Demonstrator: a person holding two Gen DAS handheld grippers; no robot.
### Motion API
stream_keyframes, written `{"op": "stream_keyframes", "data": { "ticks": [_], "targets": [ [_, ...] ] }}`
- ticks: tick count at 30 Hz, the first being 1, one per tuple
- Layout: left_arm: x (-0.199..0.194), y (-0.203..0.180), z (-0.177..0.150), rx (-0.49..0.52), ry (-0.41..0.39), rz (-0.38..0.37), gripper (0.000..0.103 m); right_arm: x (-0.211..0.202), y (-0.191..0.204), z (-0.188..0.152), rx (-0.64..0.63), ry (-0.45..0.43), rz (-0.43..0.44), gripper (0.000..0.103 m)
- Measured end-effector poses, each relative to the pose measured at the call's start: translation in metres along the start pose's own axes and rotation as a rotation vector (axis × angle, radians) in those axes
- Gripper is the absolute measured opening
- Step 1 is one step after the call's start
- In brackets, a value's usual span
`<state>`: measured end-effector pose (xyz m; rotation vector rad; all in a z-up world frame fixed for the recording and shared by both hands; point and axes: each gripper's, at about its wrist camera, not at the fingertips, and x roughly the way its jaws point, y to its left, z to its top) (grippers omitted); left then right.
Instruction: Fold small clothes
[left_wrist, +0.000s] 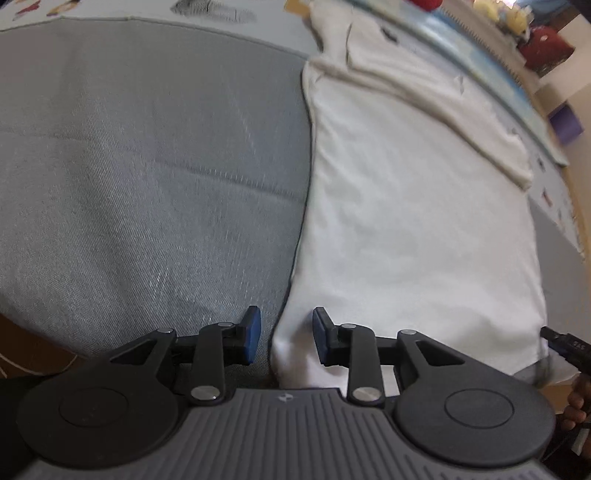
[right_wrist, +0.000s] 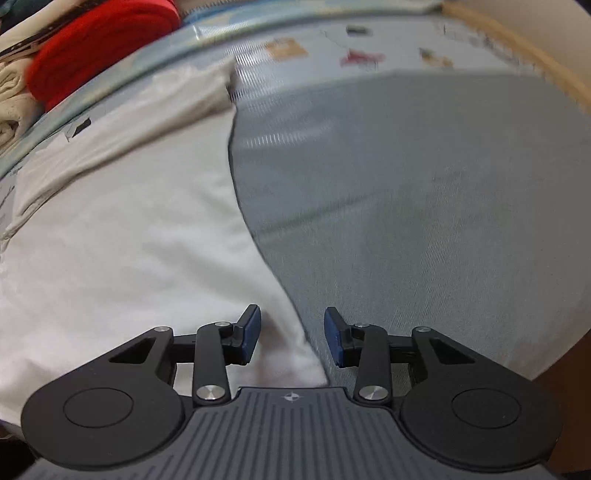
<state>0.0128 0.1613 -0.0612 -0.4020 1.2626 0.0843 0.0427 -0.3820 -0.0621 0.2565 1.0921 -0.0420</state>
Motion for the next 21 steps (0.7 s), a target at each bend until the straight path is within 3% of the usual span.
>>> {"op": "stream_keyframes", "data": {
  "ticks": [5, 14, 17, 18, 19, 21],
  "targets": [
    [0.006, -0.003, 0.004, -0.012, 0.002, 0.032, 0.034, -0.002, 0.002, -0.005, -0.055, -0.007, -0.025, 0.04],
    [0.008, -0.018, -0.01, 0.094, -0.013, 0.074, 0.034, -0.006, 0.005, -0.008, -0.101, -0.01, -0.013, 0.039],
    [0.008, -0.02, -0.013, 0.111, -0.015, 0.075, 0.033, -0.006, 0.006, -0.007, -0.099, -0.005, 0.001, 0.028],
    [0.008, -0.02, -0.014, 0.116, -0.015, 0.076, 0.028, -0.006, 0.007, -0.008, -0.103, -0.005, -0.003, 0.024],
    [0.008, -0.02, -0.015, 0.124, -0.013, 0.076, 0.015, -0.005, 0.008, -0.008, -0.107, -0.002, -0.007, 0.014],
    [0.007, -0.022, -0.017, 0.14, -0.008, 0.068, 0.006, -0.007, 0.009, -0.008, -0.112, -0.005, -0.007, 0.005]
  ]
}}
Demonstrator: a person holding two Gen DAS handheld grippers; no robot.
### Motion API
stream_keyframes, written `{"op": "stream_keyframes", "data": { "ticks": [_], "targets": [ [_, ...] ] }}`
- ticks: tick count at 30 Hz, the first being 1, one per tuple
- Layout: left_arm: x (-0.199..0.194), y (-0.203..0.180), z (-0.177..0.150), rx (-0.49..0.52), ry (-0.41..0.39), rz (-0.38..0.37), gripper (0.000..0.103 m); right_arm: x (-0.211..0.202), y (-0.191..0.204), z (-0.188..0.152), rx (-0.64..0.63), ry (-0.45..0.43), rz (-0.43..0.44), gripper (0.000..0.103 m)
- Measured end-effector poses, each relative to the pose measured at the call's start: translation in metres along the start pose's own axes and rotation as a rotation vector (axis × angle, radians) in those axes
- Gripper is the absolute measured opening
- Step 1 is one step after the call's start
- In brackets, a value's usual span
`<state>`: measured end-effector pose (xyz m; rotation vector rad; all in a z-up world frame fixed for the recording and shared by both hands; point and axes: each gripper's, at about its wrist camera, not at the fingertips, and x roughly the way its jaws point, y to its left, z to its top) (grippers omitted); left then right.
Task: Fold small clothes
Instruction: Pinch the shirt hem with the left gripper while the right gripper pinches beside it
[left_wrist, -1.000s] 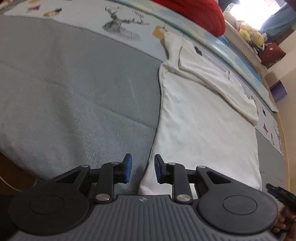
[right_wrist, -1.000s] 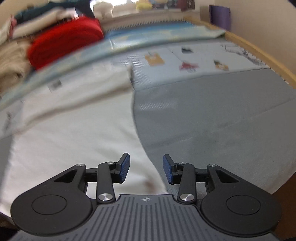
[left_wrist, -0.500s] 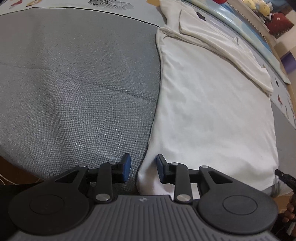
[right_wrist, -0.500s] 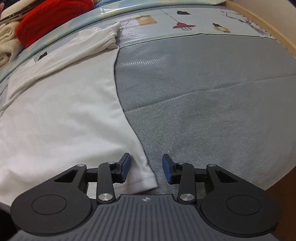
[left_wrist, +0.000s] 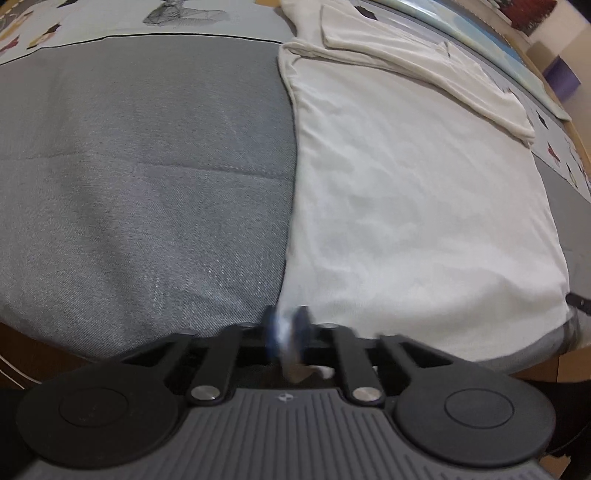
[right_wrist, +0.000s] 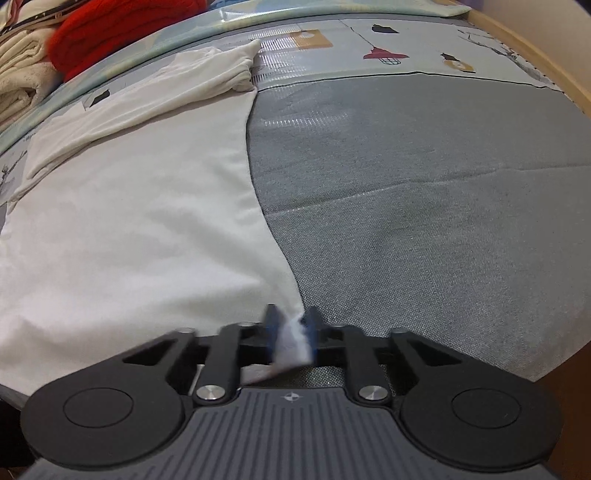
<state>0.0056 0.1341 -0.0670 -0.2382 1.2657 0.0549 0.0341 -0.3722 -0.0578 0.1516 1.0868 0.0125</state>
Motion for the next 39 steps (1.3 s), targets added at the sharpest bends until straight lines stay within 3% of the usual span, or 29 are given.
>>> {"op": "stream_keyframes", "data": {
  "ticks": [7, 14, 17, 21, 26, 30, 33, 35, 39],
  "targets": [
    [-0.022, -0.001, -0.005, 0.025, -0.045, -0.011, 0.004, -0.025, -0.013, -0.001, 0.051, 0.016, 0.011, 0.002],
    [-0.013, -0.006, -0.004, 0.048, 0.011, 0.017, 0.006, -0.028, -0.022, -0.012, 0.066, 0.064, 0.007, 0.0],
    [-0.012, -0.011, -0.001, 0.065, 0.014, 0.041, 0.012, -0.026, -0.021, -0.011, 0.08, 0.052, 0.012, 0.001],
    [-0.006, -0.012, -0.002, 0.083, 0.027, 0.06, 0.016, -0.015, -0.016, -0.012, 0.055, 0.086, 0.012, 0.018],
    [-0.002, -0.012, -0.005, 0.096, 0.033, 0.064, 0.016, -0.011, -0.007, -0.011, 0.013, 0.078, -0.008, 0.022],
    [0.001, -0.016, -0.005, 0.112, 0.033, 0.066, 0.013, -0.011, -0.003, -0.013, -0.013, 0.075, -0.018, 0.021],
    [-0.001, -0.019, -0.006, 0.129, 0.027, 0.062, 0.006, -0.012, -0.001, -0.014, -0.021, 0.073, -0.016, 0.013],
    [-0.002, -0.021, -0.007, 0.138, 0.022, 0.068, 0.005, -0.014, -0.001, -0.014, -0.02, 0.07, -0.016, 0.007],
    [-0.004, -0.022, -0.007, 0.138, 0.016, 0.073, 0.006, -0.015, -0.001, -0.015, -0.02, 0.064, -0.011, 0.006]
  ]
}}
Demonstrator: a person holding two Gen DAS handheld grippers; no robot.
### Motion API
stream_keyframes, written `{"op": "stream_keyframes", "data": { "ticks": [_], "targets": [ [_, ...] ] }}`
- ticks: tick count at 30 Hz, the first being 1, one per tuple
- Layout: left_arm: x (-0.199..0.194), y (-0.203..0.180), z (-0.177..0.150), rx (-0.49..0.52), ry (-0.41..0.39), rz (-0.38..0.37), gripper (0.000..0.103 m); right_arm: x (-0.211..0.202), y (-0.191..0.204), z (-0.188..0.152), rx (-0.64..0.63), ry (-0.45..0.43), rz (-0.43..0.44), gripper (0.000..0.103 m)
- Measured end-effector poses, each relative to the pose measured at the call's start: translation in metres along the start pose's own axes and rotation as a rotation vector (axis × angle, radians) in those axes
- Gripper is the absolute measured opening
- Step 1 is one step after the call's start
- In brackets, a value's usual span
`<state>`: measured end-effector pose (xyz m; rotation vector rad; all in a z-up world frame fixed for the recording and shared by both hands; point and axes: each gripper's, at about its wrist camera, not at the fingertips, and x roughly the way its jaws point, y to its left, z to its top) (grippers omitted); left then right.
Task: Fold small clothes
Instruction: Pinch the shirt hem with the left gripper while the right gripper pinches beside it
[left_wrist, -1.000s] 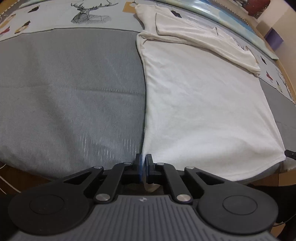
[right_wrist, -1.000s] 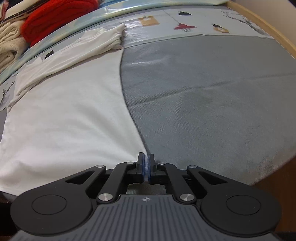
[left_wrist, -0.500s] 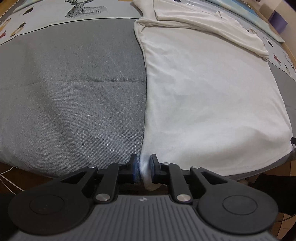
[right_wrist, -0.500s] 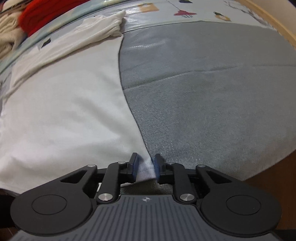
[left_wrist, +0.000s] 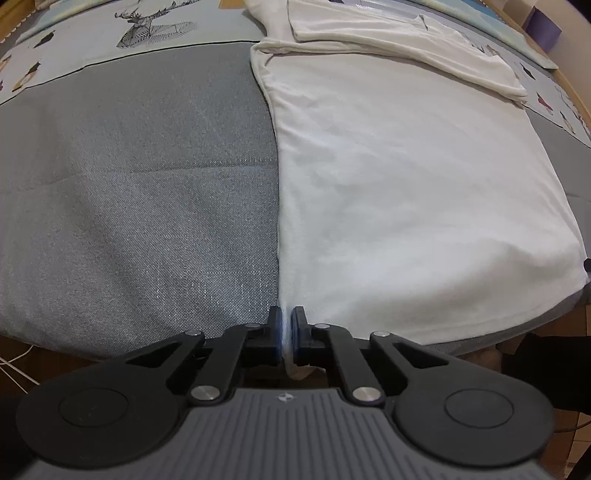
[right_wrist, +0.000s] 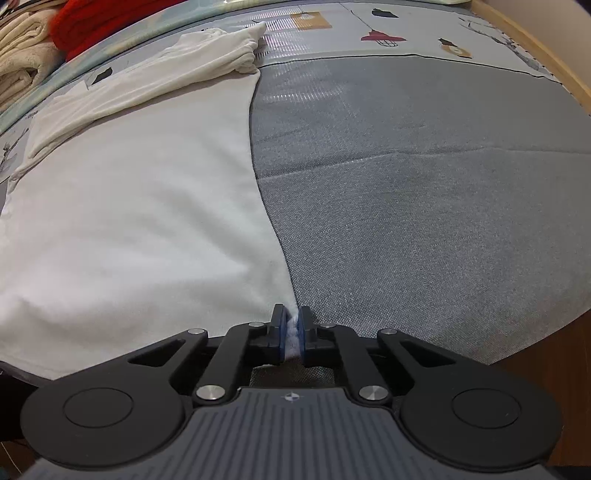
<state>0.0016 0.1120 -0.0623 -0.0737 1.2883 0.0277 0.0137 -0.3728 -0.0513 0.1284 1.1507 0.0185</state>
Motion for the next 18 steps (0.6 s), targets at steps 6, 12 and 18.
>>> {"op": "stream_keyframes", "data": {
  "ticks": [6, 12, 18],
  "targets": [
    [-0.001, -0.001, -0.001, -0.003, -0.003, 0.018, 0.012, 0.002, 0.007, -0.002, -0.046, -0.003, -0.066, 0.026],
    [-0.001, -0.002, -0.001, 0.004, -0.006, 0.011, 0.005, 0.002, 0.006, -0.002, -0.057, 0.009, -0.023, 0.01],
    [-0.022, 0.004, -0.001, -0.032, -0.057, -0.01, 0.003, -0.007, 0.005, -0.001, -0.046, -0.004, 0.0, 0.003]
  ]
}}
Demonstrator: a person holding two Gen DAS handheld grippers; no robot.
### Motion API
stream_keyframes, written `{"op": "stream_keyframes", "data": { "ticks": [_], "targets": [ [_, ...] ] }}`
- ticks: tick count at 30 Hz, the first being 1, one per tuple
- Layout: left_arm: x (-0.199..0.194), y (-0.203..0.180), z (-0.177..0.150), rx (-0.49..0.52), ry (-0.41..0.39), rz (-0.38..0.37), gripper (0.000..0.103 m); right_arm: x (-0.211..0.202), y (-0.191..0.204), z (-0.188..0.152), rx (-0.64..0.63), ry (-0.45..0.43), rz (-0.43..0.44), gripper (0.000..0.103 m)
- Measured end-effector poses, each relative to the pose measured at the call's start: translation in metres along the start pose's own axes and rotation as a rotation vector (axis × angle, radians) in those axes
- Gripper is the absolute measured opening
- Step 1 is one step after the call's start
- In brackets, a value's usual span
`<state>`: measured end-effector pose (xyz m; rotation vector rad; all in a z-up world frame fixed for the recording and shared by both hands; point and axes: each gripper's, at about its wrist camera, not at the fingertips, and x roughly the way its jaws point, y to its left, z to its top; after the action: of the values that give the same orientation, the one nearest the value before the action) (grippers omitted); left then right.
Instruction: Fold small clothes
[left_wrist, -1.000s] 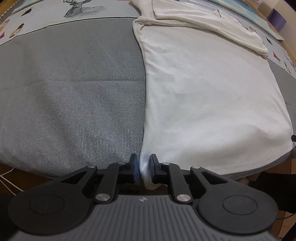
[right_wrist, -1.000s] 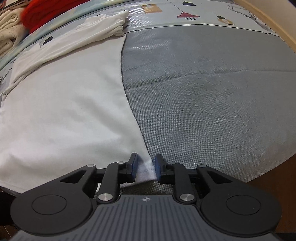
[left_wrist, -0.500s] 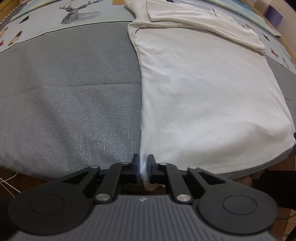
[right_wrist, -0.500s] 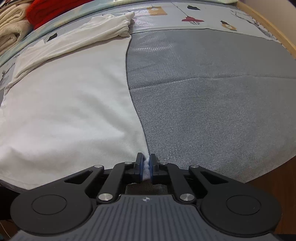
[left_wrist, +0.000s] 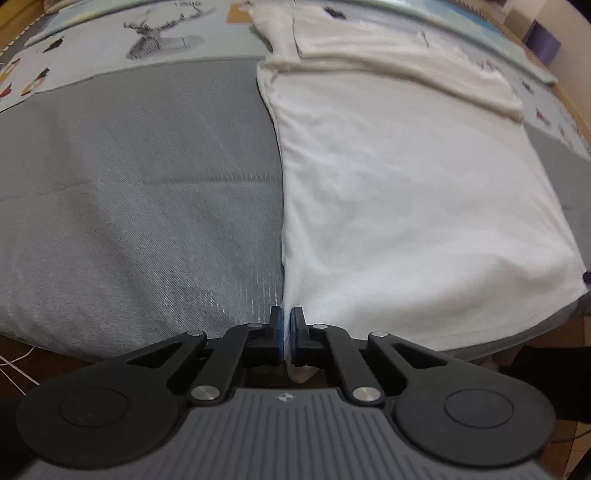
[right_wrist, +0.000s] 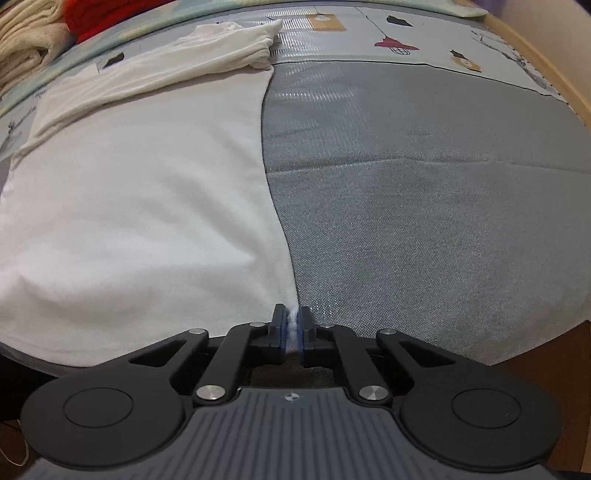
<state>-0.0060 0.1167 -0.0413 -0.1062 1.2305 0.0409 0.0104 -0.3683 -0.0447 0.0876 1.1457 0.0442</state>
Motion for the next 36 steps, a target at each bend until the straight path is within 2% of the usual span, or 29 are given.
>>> {"op": "stream_keyframes", "data": {
  "ticks": [4, 10, 17, 20, 23, 26, 30, 34, 36],
  "targets": [
    [-0.026, 0.0, 0.002, 0.0, -0.05, -0.027, 0.003, -0.023, -0.002, 0.006, 0.019, -0.048, 0.054, 0.003],
    [-0.088, -0.008, -0.003, 0.055, -0.146, -0.088, 0.002, -0.089, -0.003, 0.005, 0.033, -0.188, 0.19, 0.002],
    [-0.19, 0.011, -0.035, 0.099, -0.282, -0.124, 0.002, -0.193, -0.01, -0.022, -0.034, -0.341, 0.288, 0.002],
    [-0.213, 0.018, -0.048, 0.095, -0.299, -0.139, 0.002, -0.222, -0.022, -0.036, -0.017, -0.378, 0.314, 0.002],
    [-0.213, 0.017, -0.043, 0.084, -0.297, -0.15, 0.002, -0.223, -0.033, -0.038, 0.044, -0.367, 0.334, 0.002],
    [-0.201, 0.014, -0.023, 0.087, -0.299, -0.142, 0.002, -0.21, -0.033, -0.027, 0.053, -0.354, 0.313, 0.002],
    [-0.173, 0.006, 0.024, 0.108, -0.293, -0.12, 0.002, -0.191, -0.026, 0.01, 0.044, -0.357, 0.307, 0.002],
    [-0.128, 0.003, 0.086, 0.166, -0.274, -0.04, 0.002, -0.155, -0.022, 0.068, 0.034, -0.326, 0.259, 0.002],
    [-0.104, 0.009, 0.115, 0.157, -0.256, -0.015, 0.002, -0.135, -0.019, 0.098, 0.035, -0.312, 0.249, 0.002]
  ]
}}
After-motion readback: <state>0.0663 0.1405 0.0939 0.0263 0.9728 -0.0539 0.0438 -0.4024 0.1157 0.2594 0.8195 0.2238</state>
